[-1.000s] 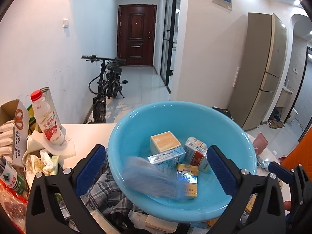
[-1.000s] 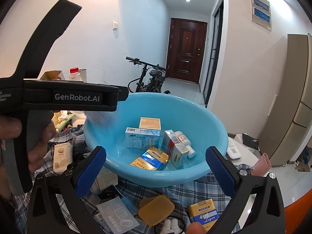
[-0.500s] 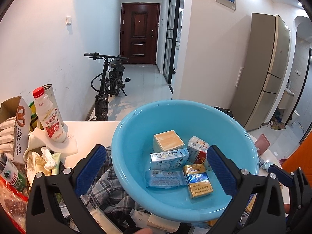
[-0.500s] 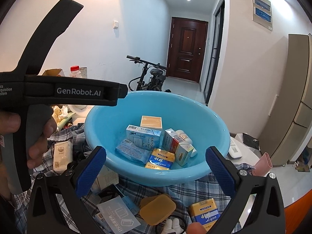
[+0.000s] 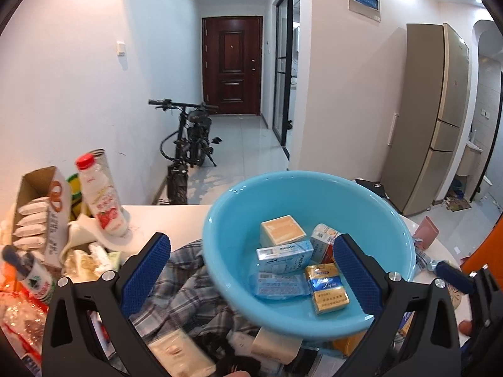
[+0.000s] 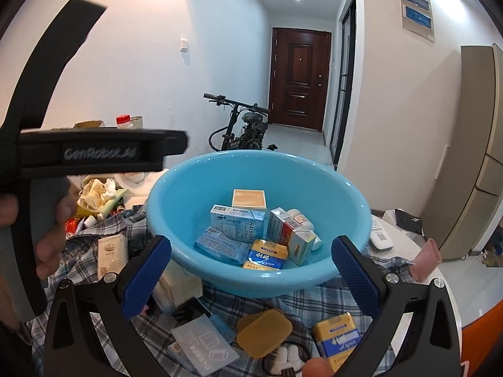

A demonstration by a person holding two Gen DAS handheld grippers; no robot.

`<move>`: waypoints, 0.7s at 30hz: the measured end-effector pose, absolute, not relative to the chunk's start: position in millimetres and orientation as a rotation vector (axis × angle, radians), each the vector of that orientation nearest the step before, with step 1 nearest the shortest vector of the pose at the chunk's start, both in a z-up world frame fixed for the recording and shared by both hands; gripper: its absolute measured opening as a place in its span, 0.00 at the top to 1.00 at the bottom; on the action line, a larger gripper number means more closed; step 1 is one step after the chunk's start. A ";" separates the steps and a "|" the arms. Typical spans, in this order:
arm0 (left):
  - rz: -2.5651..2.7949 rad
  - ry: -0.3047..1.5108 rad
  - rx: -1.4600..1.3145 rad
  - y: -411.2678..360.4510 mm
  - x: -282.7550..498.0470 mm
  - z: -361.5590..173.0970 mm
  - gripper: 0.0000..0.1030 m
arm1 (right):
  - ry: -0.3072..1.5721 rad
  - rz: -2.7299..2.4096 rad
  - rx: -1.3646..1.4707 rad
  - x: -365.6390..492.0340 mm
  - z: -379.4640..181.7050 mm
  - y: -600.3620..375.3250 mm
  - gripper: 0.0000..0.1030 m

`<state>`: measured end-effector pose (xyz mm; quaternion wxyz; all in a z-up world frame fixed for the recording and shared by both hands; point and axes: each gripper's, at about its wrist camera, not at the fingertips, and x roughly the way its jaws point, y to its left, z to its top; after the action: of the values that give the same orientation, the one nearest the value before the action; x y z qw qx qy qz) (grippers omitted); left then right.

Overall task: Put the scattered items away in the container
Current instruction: 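Move both grippers back from the basin over the plaid cloth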

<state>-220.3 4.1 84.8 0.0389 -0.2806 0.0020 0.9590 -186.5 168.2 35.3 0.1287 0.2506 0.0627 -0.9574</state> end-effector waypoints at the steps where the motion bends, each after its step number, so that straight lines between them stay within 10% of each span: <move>1: 2.945 0.011 -0.854 2.6 -213.1 86.9 0.00 | 0.182 -2.797 0.716 -180.2 39.6 169.8 0.00; 21: 3.015 0.099 -0.830 -6.6 -55.5 50.8 0.00 | 0.143 -2.849 0.699 -51.5 35.0 173.8 0.00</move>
<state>-55.5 -6.6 50.8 0.0065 -0.2654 0.0315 0.9636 -51.5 173.8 35.0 0.1022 0.2367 0.0485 -0.9650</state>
